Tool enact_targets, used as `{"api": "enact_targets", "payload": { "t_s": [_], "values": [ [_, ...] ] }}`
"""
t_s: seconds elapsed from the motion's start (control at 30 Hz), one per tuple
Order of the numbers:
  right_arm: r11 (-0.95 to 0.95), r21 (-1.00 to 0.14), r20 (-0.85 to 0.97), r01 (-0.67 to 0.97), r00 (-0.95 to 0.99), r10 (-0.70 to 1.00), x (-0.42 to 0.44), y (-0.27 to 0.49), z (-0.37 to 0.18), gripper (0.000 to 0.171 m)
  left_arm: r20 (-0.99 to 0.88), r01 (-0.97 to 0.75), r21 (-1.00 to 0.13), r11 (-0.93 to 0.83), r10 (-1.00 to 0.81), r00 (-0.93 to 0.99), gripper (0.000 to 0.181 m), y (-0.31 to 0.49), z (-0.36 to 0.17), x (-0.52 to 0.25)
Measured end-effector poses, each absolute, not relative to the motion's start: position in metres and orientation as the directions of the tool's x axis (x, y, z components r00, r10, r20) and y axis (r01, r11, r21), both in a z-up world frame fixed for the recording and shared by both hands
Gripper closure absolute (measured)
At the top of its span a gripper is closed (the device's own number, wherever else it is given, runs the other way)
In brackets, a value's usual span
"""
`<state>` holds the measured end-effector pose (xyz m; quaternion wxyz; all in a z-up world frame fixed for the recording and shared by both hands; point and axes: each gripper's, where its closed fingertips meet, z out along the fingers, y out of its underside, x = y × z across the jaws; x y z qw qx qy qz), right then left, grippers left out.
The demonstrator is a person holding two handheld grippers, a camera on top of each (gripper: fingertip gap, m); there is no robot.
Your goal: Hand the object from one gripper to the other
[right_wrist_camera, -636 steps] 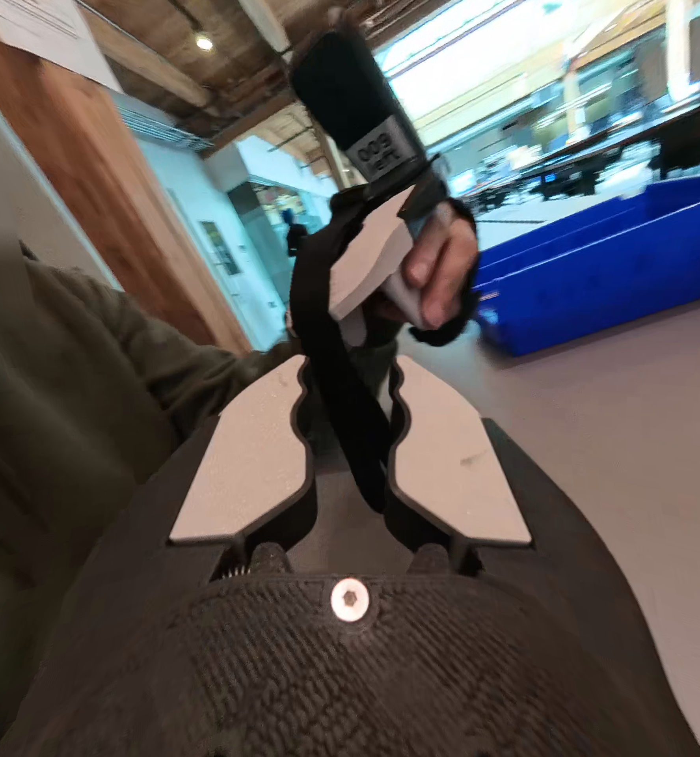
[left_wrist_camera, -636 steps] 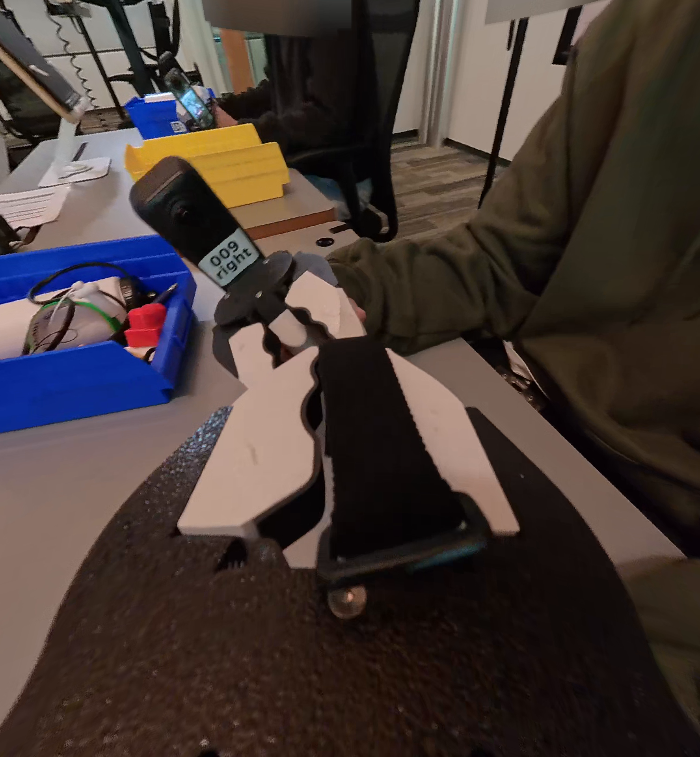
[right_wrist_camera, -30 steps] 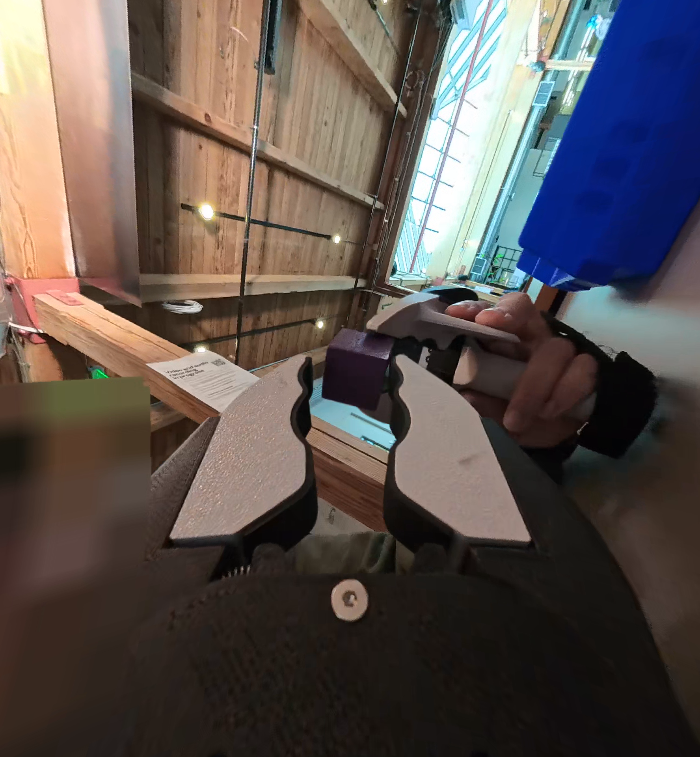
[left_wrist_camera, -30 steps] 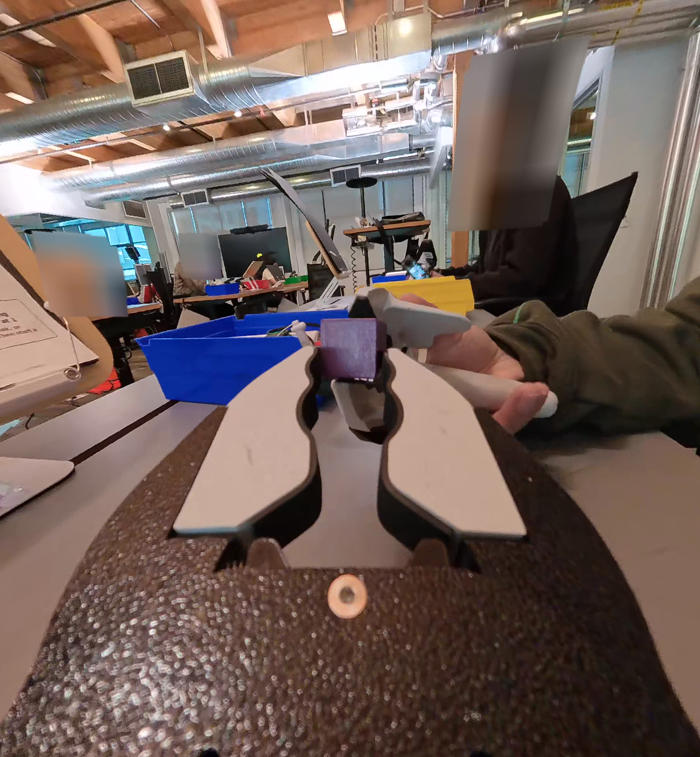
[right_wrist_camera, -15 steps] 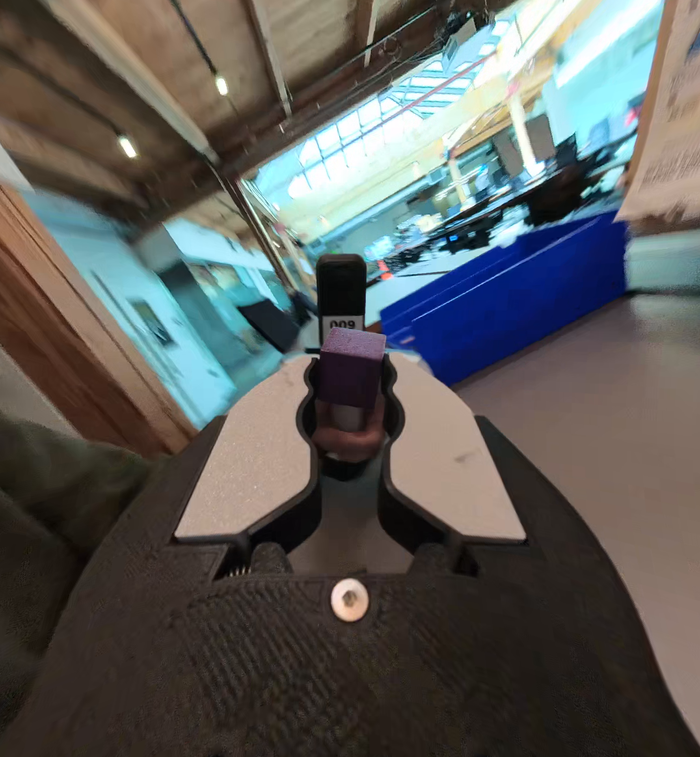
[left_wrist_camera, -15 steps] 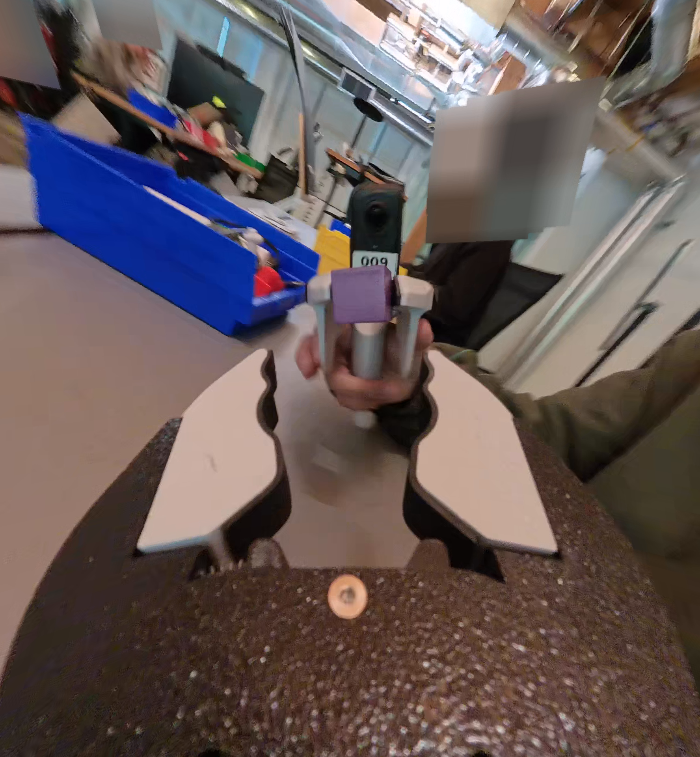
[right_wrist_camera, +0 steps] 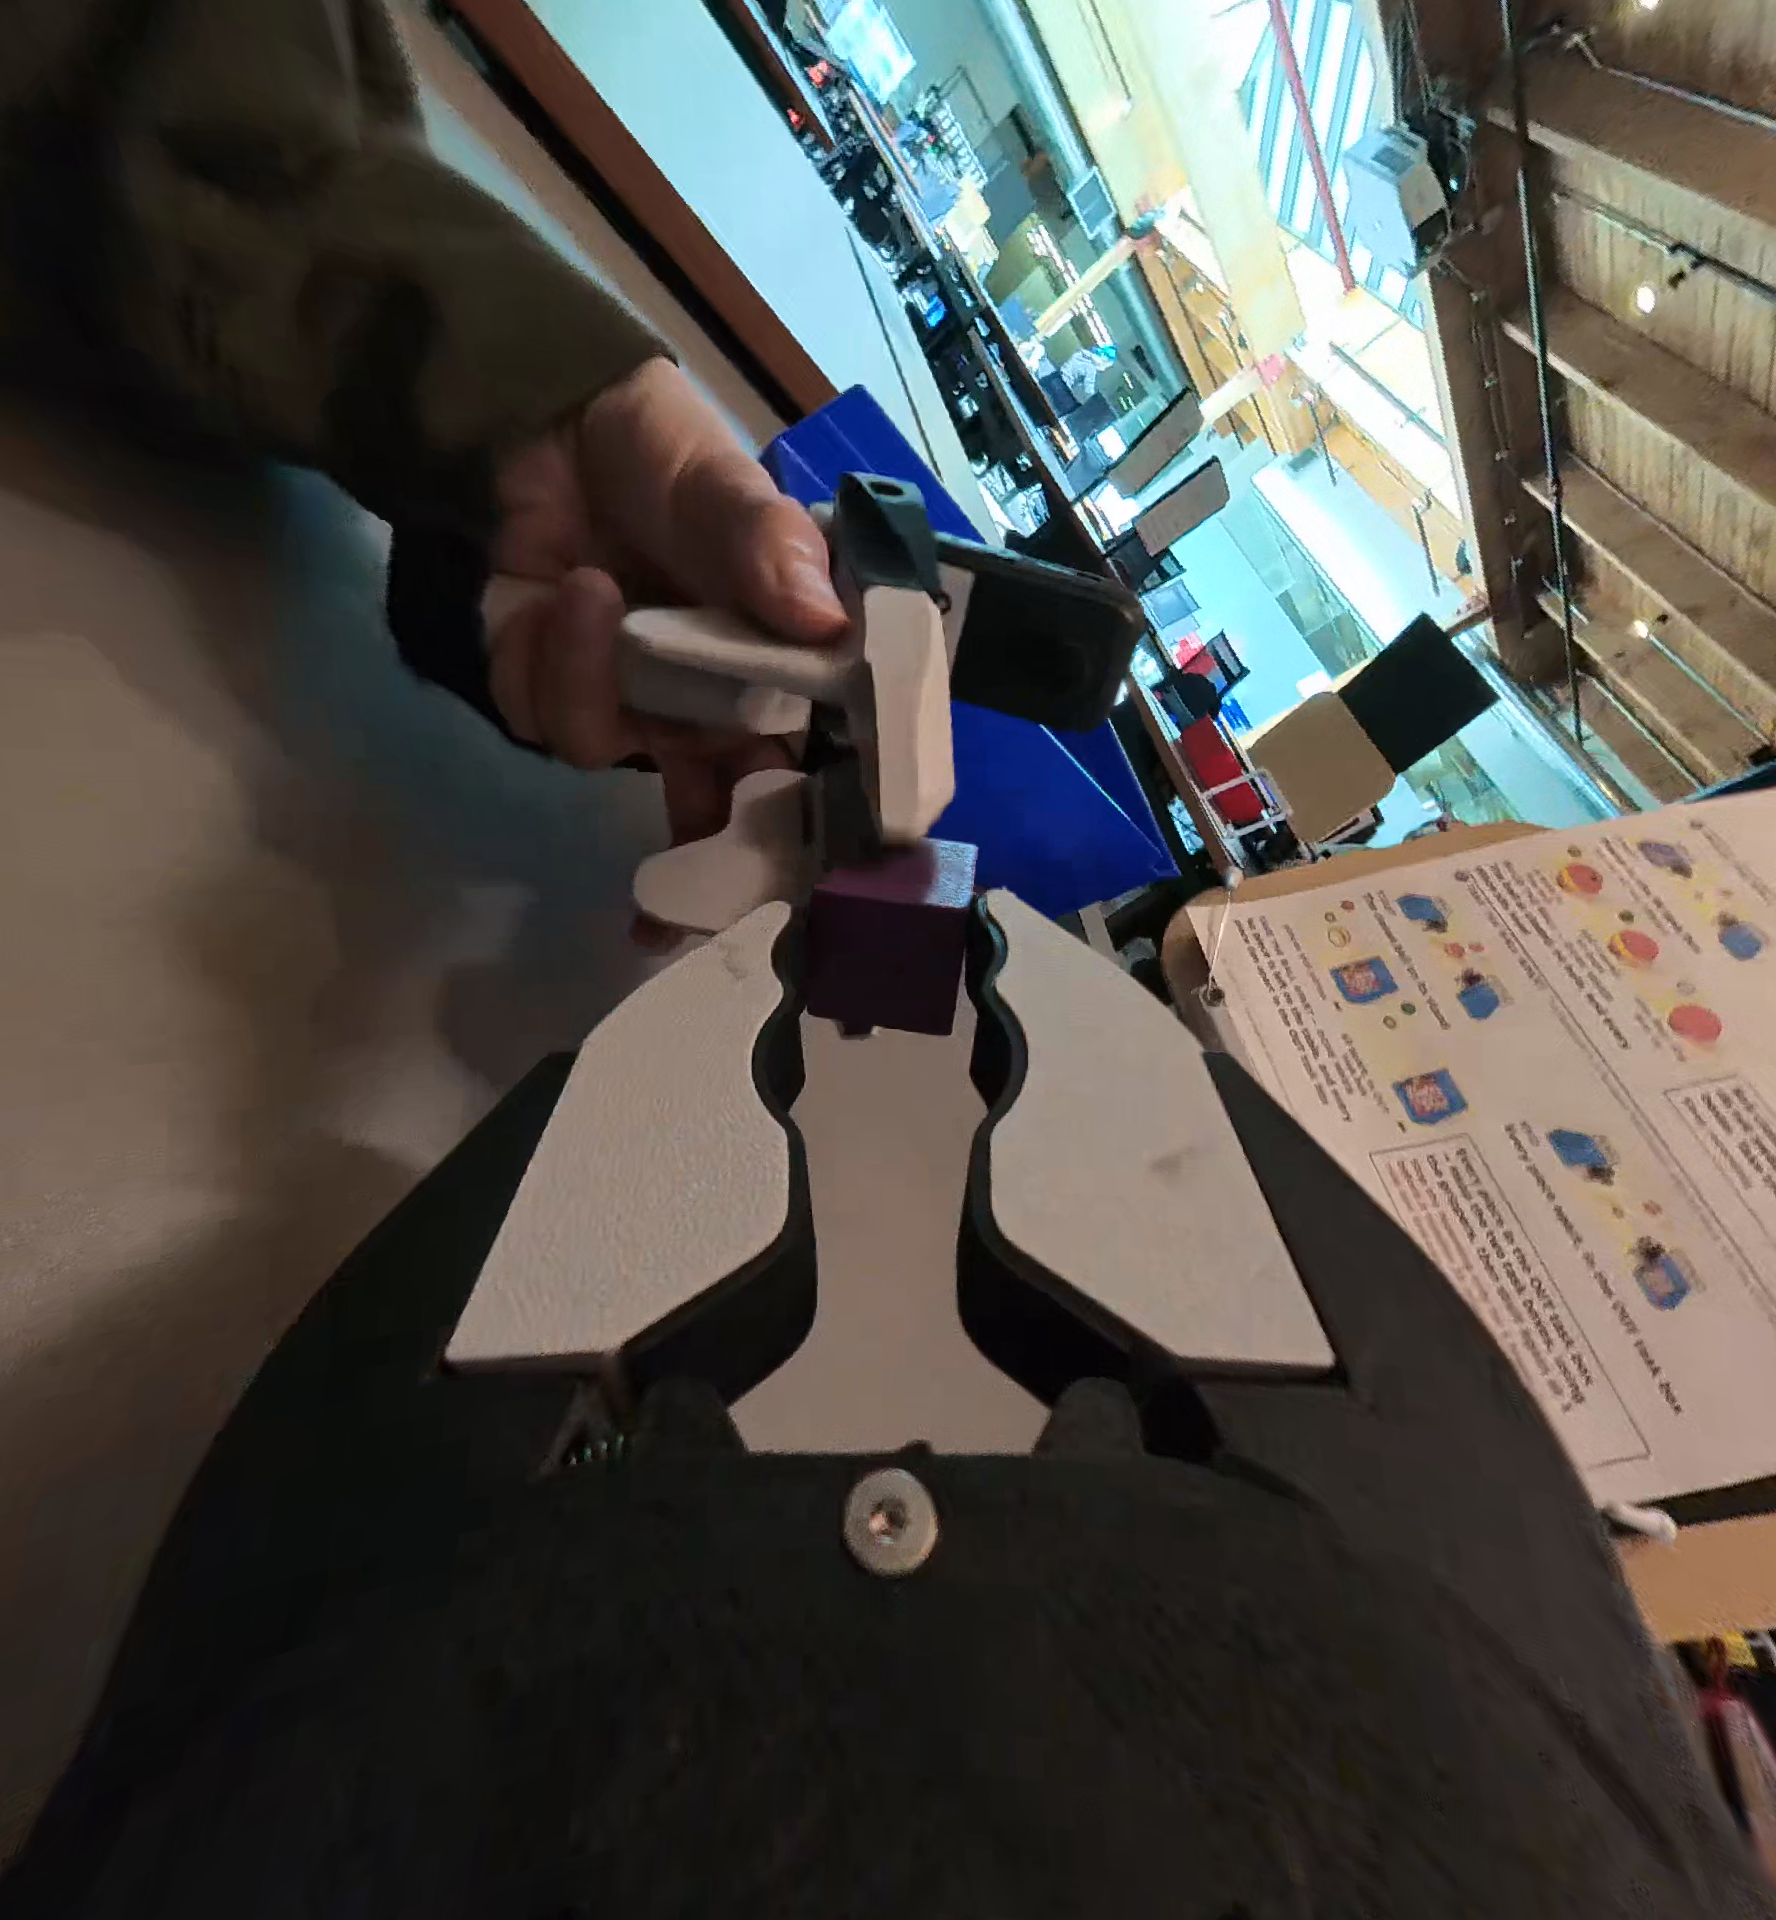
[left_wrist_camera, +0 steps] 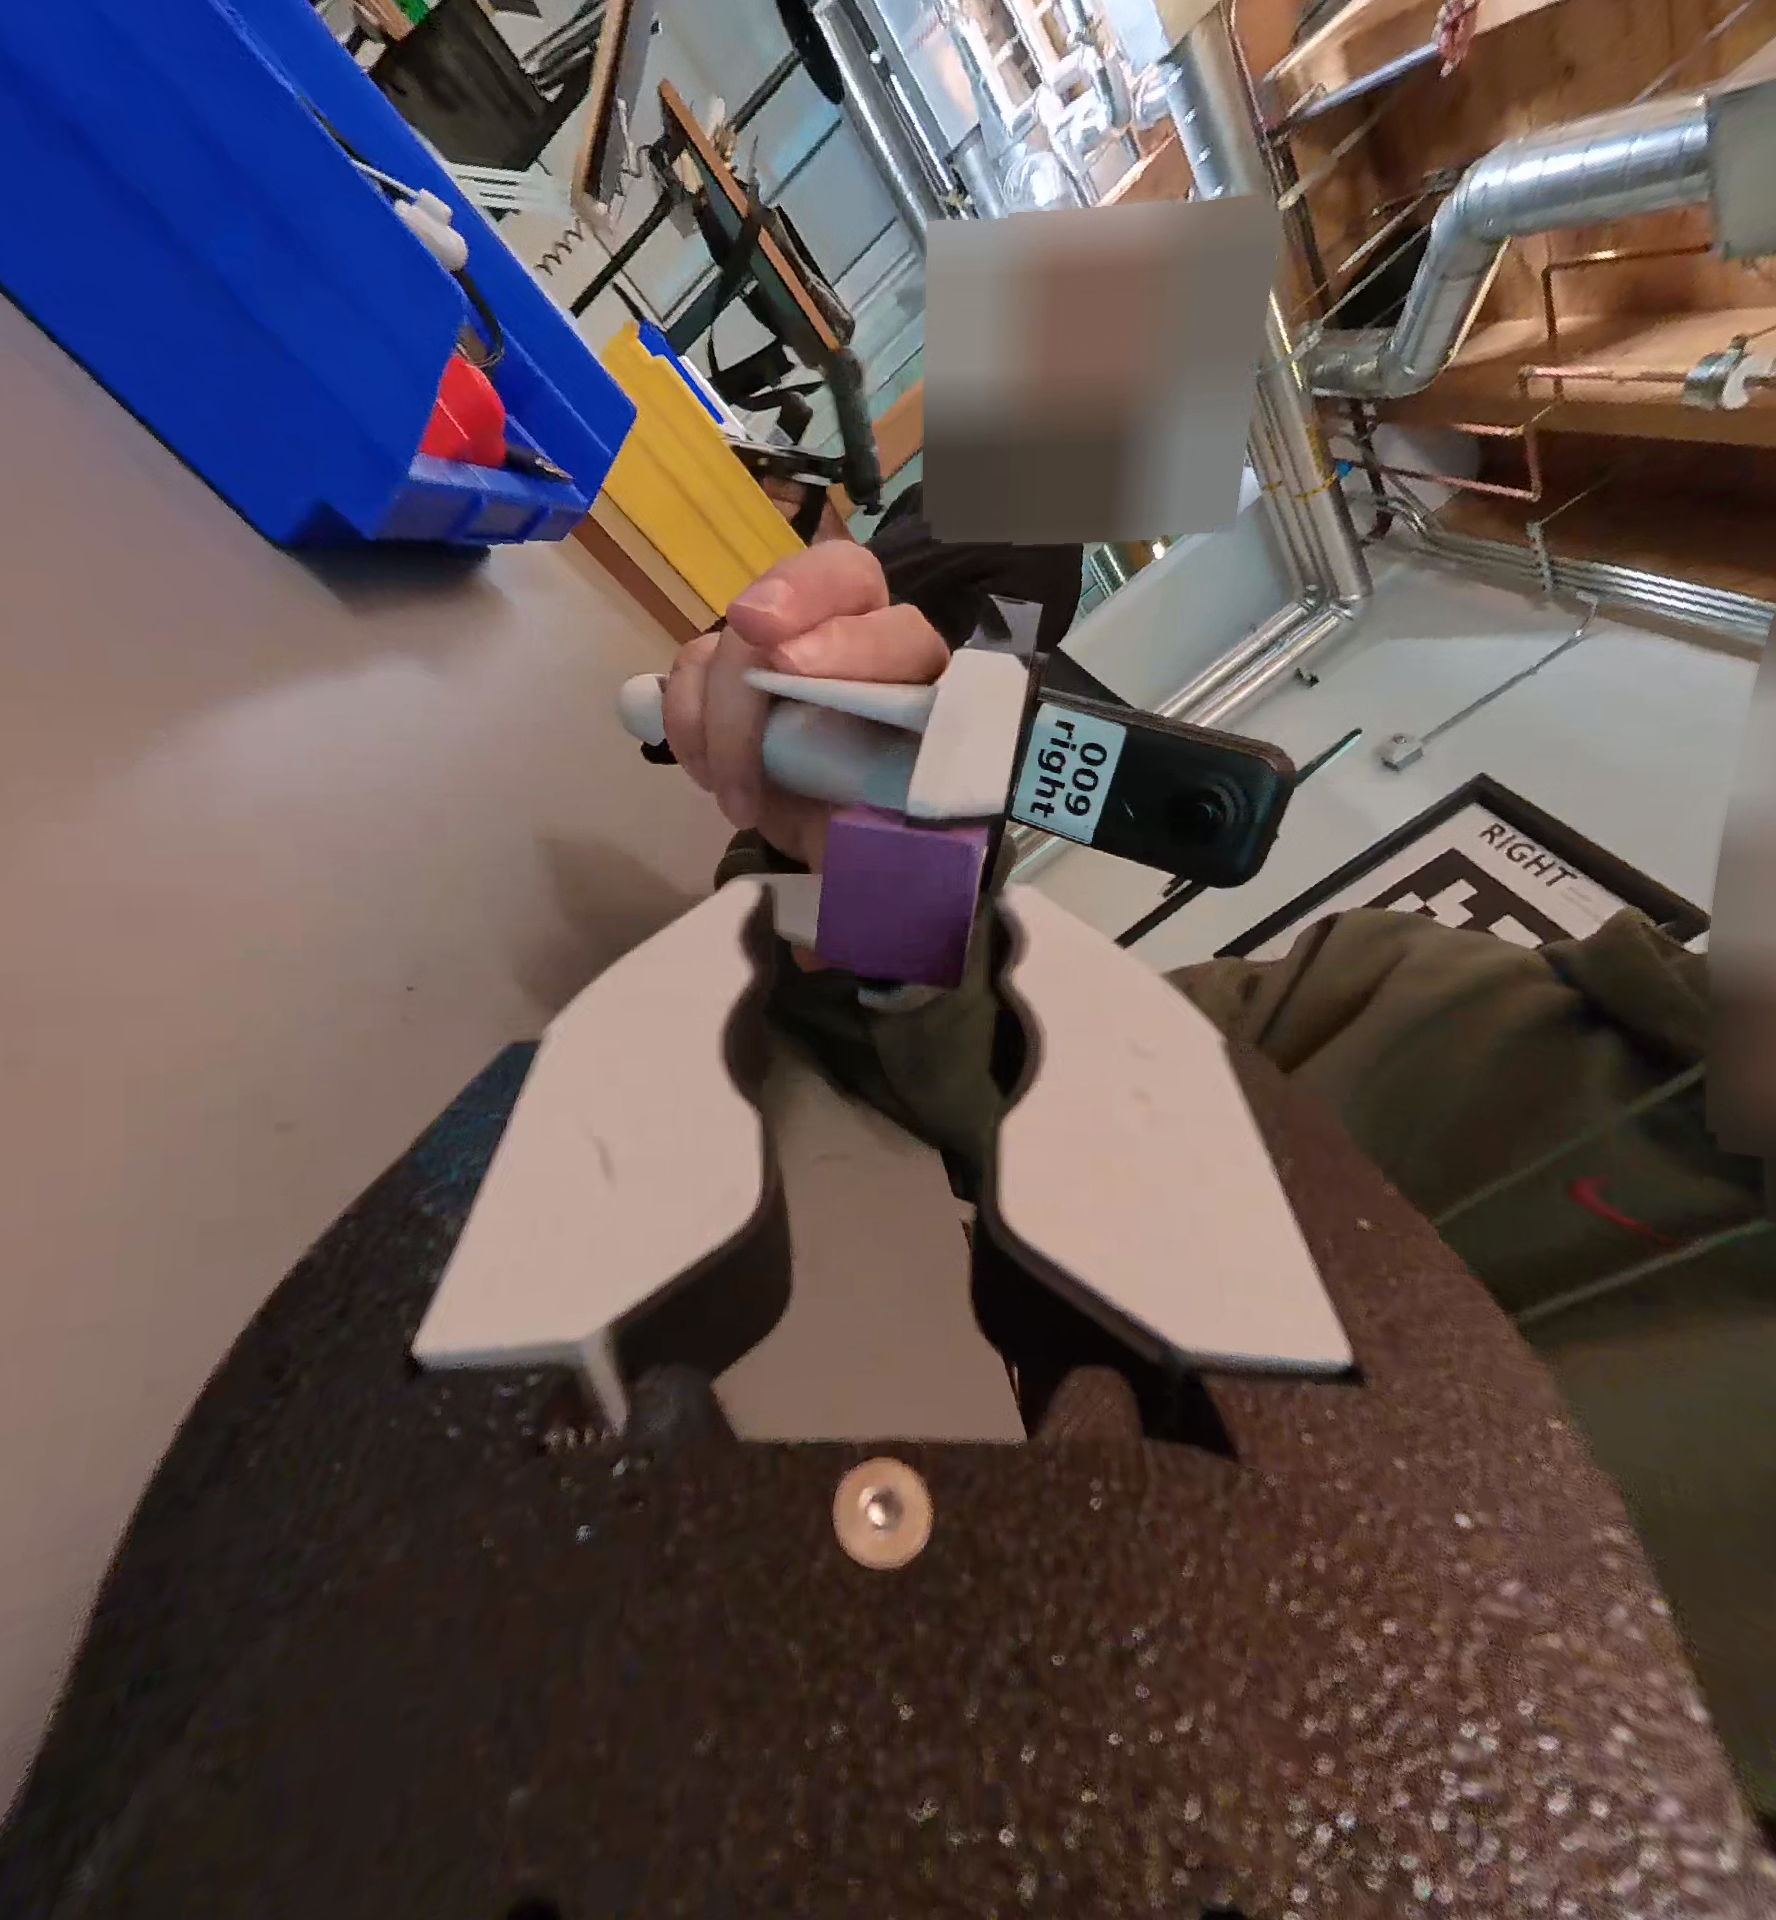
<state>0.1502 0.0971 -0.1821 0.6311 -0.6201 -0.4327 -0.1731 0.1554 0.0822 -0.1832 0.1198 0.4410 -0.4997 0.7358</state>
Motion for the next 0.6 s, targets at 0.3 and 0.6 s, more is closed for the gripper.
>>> {"api": "enact_targets", "payload": {
  "t_s": [0.3, 0.6],
  "values": [
    [0.078, -0.869, 0.488, 0.488, 0.824, 0.286, 0.164, 0.106, -0.172, 0.115, 0.582, -0.374, -0.801, -0.467, -0.461, -0.67, 0.154, 0.101, -0.176, 0.166],
    [-0.371, -0.473, -0.809, -0.799, 0.227, 0.542, 0.165, 0.105, -0.148, 0.12, -0.064, 0.208, -0.974, -0.09, -0.77, -0.634, 0.154, 0.108, -0.147, 0.159]
  ]
}}
